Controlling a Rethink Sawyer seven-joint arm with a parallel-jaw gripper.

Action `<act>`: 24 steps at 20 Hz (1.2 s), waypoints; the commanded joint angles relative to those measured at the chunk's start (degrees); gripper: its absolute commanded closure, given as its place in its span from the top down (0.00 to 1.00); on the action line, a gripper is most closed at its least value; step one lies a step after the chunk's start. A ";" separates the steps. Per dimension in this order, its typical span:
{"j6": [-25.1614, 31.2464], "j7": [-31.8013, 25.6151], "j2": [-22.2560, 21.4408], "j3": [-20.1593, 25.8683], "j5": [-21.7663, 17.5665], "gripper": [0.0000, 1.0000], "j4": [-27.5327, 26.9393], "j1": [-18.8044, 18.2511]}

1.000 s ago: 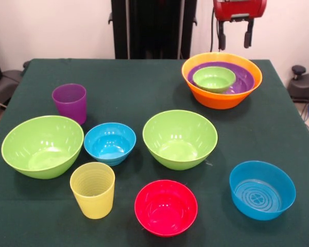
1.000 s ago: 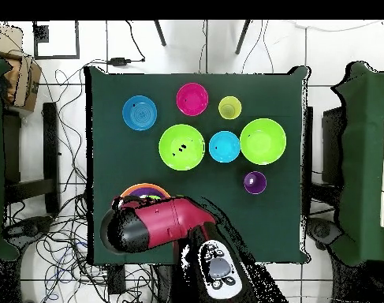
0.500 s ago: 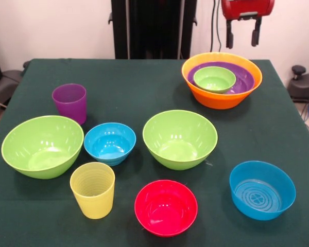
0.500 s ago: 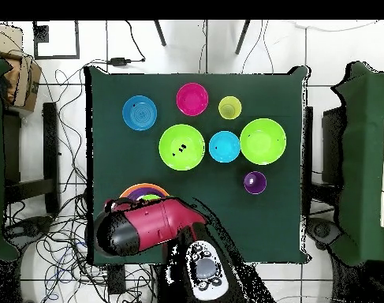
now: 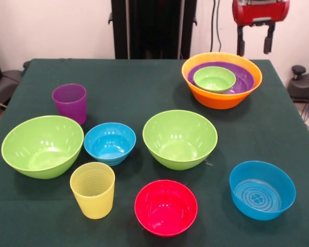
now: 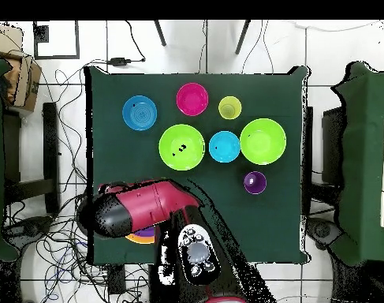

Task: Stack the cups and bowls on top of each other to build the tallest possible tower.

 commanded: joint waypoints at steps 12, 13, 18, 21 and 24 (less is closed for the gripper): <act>19.14 -9.95 14.74 4.68 -3.46 1.00 -27.43 -1.87; 19.62 -10.10 15.48 4.76 -3.61 1.00 -28.65 -1.85; 22.65 -10.92 20.10 5.12 -4.13 1.00 -36.07 -1.53; 23.88 -12.08 22.36 5.67 -4.45 1.00 -39.25 -1.89; 25.60 -14.03 24.64 6.39 -4.81 1.00 -42.75 -2.51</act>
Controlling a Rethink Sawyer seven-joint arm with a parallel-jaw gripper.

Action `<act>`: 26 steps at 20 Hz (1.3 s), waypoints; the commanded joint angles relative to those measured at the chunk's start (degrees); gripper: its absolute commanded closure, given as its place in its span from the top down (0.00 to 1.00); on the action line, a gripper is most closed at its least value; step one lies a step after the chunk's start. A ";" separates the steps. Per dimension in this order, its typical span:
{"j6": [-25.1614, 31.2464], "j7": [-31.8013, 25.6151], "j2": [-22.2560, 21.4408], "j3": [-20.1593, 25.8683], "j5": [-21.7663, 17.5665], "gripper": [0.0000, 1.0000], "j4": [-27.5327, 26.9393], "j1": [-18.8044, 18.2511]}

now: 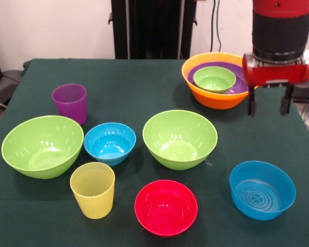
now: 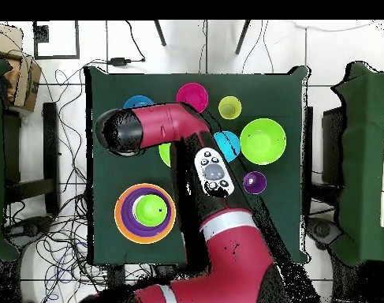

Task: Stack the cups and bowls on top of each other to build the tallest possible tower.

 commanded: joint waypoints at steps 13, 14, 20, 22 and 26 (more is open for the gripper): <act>15.98 -22.34 7.98 5.92 -5.57 1.00 -15.97 -6.10; 16.17 -22.22 6.96 5.89 -5.54 1.00 -14.88 -6.50; 18.05 -22.59 2.58 6.16 -5.21 1.00 -10.95 -8.51; 17.75 -23.00 2.19 6.42 -5.44 1.00 -10.16 -9.18; 16.43 -24.41 2.58 7.20 -6.06 1.00 -8.66 -10.94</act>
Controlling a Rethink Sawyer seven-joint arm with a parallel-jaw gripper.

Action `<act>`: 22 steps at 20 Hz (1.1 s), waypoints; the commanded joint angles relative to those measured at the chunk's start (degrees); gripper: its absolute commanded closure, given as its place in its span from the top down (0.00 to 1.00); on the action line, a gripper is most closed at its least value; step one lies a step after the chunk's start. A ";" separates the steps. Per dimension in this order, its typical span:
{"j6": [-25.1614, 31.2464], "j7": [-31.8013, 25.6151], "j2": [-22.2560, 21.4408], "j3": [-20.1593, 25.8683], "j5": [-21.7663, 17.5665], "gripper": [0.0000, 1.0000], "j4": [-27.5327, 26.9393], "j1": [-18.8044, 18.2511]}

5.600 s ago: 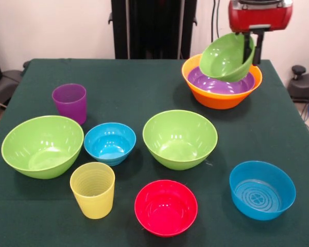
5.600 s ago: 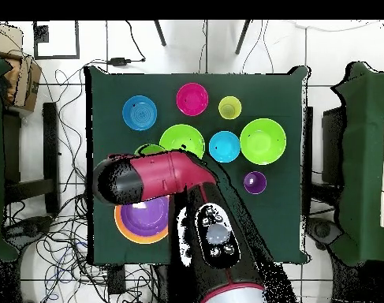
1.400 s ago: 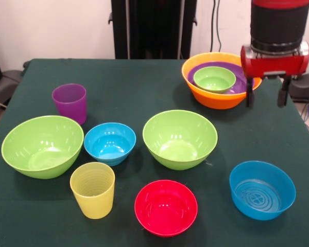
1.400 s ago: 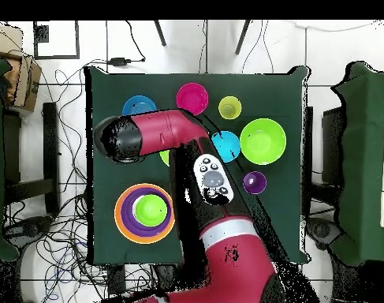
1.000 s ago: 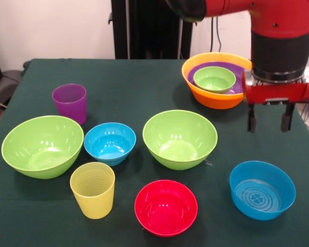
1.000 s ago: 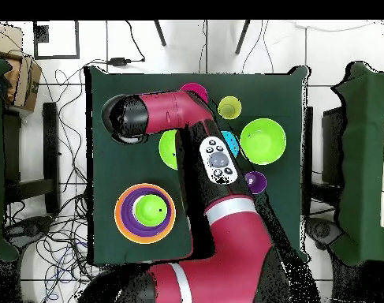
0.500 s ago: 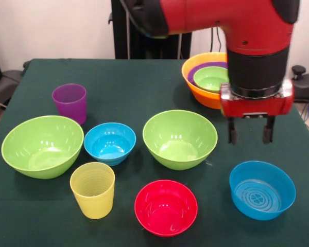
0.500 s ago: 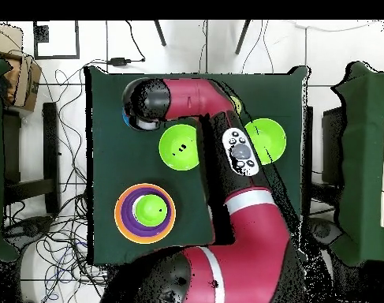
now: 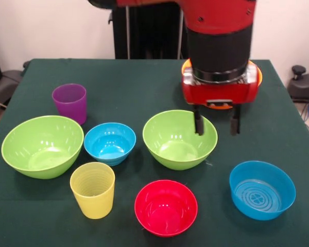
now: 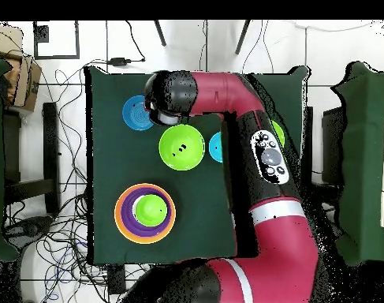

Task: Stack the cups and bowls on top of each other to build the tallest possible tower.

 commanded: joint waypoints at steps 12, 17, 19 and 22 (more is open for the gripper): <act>-4.63 -18.27 0.21 4.82 -8.02 1.00 9.29 -5.05; -6.00 -17.67 -0.16 5.61 -9.33 1.00 10.98 -6.13; -6.97 -17.19 -0.09 5.98 -9.88 1.00 11.88 -6.61; -7.89 -16.05 -0.62 6.30 -10.52 1.00 13.32 -7.09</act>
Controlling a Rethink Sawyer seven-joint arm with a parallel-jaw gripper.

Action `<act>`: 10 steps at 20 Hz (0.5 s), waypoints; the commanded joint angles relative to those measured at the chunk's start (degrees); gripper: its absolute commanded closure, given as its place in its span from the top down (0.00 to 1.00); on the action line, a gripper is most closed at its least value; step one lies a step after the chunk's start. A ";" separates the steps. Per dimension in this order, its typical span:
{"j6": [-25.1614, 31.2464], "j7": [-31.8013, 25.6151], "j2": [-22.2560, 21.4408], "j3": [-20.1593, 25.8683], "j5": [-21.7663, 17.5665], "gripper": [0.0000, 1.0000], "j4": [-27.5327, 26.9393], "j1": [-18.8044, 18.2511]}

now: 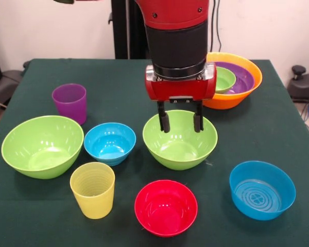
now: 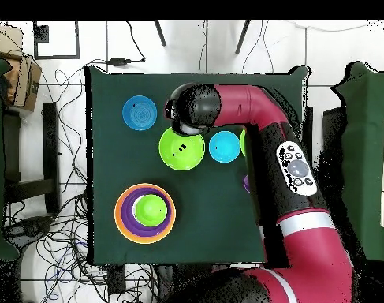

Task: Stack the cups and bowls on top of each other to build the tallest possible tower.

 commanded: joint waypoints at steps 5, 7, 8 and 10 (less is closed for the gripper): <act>-4.15 -12.22 -1.57 3.35 -5.33 1.00 10.16 -1.31; -3.86 -11.17 -2.89 3.31 -5.05 1.00 11.18 -1.15; -3.93 -10.59 -3.56 3.25 -4.97 1.00 11.73 -1.04; -3.44 -9.97 -4.10 3.27 -4.74 1.00 11.89 -0.75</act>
